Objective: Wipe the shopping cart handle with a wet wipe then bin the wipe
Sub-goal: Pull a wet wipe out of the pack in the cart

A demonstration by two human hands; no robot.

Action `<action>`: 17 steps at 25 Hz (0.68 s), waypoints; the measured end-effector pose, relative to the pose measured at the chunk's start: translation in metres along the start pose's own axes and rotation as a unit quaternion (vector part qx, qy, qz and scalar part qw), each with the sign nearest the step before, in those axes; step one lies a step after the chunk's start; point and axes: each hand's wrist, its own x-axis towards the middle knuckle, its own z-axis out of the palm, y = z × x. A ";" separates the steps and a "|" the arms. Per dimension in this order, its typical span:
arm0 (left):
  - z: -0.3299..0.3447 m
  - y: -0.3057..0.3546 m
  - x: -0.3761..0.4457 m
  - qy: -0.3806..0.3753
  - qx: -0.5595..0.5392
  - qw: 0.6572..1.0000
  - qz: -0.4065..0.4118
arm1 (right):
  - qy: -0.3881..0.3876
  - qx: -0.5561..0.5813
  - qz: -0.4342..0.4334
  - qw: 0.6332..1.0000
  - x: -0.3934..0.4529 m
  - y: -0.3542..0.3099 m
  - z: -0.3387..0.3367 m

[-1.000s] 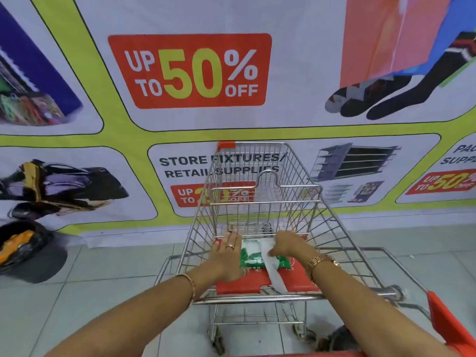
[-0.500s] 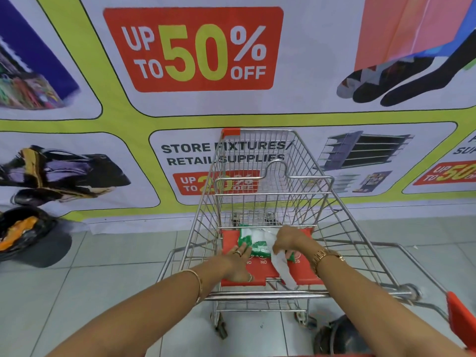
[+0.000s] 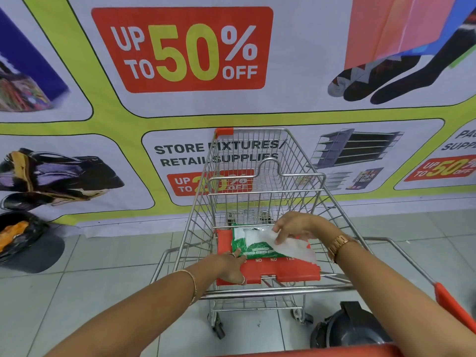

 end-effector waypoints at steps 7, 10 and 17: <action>-0.004 0.001 -0.002 -0.009 0.000 1.000 0.007 | 0.010 0.021 -0.025 0.999 -0.045 -0.014 -0.034; -0.007 0.003 -0.007 0.000 -0.016 1.000 0.011 | -0.001 0.019 -0.024 1.000 -0.059 -0.024 -0.038; -0.020 0.004 -0.015 0.274 -0.160 0.949 0.006 | 0.023 -0.242 -0.059 0.968 -0.078 -0.043 -0.029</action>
